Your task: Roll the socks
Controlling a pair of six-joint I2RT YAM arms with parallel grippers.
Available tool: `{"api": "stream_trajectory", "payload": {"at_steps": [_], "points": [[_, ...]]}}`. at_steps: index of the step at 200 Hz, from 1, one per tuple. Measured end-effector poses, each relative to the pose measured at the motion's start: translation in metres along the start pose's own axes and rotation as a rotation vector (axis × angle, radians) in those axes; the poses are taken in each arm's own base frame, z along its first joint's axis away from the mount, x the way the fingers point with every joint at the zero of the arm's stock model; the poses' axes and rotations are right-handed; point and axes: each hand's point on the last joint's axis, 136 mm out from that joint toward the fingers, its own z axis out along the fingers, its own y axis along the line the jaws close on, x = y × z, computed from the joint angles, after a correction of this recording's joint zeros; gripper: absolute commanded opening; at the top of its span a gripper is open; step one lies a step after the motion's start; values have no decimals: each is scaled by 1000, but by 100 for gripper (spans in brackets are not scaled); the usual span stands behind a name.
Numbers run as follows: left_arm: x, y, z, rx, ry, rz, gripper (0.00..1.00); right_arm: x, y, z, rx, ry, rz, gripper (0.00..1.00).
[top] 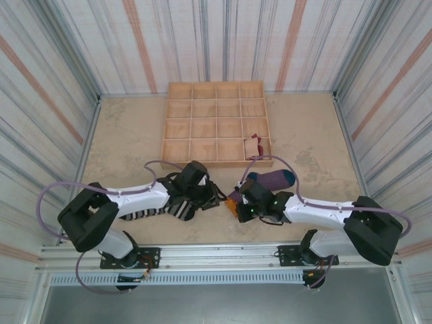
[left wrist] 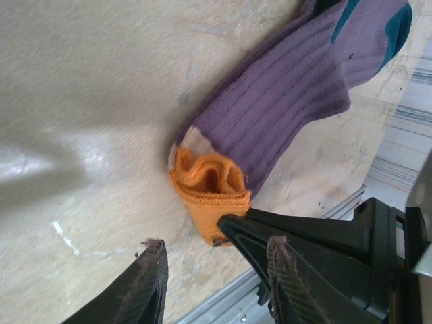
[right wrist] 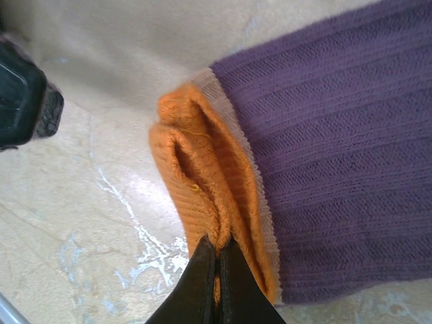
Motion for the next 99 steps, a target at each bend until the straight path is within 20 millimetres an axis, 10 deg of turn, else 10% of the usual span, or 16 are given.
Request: {"api": "stream_trajectory", "payload": {"at_steps": [99], "points": [[-13, 23, 25, -142, -42, 47, 31, -15, -6, 8, -96, 15, 136, 0]]}}
